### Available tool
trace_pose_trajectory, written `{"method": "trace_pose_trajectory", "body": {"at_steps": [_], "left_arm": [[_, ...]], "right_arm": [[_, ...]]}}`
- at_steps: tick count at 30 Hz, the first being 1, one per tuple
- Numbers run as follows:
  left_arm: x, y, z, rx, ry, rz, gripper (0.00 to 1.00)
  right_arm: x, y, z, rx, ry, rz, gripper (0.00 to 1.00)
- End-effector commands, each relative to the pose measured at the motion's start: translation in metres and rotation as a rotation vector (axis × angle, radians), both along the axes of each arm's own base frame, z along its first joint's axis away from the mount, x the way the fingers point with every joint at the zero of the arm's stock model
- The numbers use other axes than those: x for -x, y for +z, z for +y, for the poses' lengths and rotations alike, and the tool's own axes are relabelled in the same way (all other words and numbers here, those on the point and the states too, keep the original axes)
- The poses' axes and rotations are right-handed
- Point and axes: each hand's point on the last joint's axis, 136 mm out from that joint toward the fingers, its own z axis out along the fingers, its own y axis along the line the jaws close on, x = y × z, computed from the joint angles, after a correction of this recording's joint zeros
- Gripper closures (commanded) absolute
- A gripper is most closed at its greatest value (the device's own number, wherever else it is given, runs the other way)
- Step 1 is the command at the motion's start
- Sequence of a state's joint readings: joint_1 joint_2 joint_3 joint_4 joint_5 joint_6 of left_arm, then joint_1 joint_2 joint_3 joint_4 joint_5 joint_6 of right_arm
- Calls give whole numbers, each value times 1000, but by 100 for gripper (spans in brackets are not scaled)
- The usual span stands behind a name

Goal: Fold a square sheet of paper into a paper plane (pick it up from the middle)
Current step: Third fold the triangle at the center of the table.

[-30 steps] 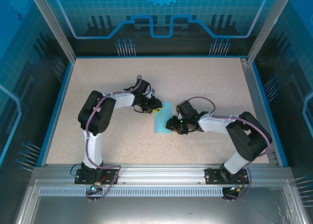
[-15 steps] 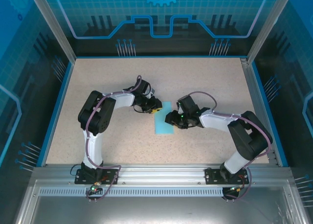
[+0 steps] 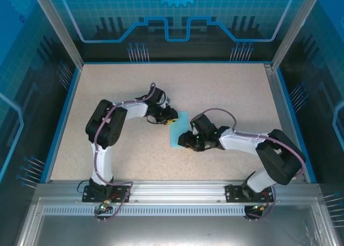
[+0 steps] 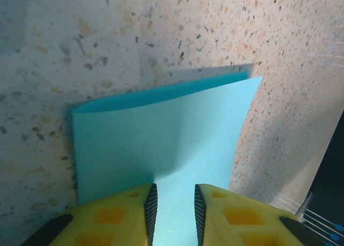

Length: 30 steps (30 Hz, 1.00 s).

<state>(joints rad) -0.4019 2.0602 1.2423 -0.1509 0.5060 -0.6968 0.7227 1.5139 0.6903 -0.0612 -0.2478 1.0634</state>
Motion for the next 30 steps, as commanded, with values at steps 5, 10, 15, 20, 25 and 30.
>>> {"method": "trace_pose_trajectory", "body": {"at_steps": [5,10,15,20,25,30], "left_arm": [[19,-18,14,-60,-6,68,71],[19,-19,14,-61,-9,69,71],[20,-19,14,-59,-9,67,71],[19,-19,14,-56,-6,68,71],[22,-20,14,-56,-8,73,71],[22,-20,14,-54,-8,72,71]], "right_arm": [[5,2,22,-66,-38,27,52],[9,-6,24,-50,-80,40,51],[10,-14,23,-30,-99,50,50],[6,-22,23,-25,-125,50,50],[-5,-22,21,-19,-158,24,50],[-22,-13,15,-21,-189,-16,50]]}}
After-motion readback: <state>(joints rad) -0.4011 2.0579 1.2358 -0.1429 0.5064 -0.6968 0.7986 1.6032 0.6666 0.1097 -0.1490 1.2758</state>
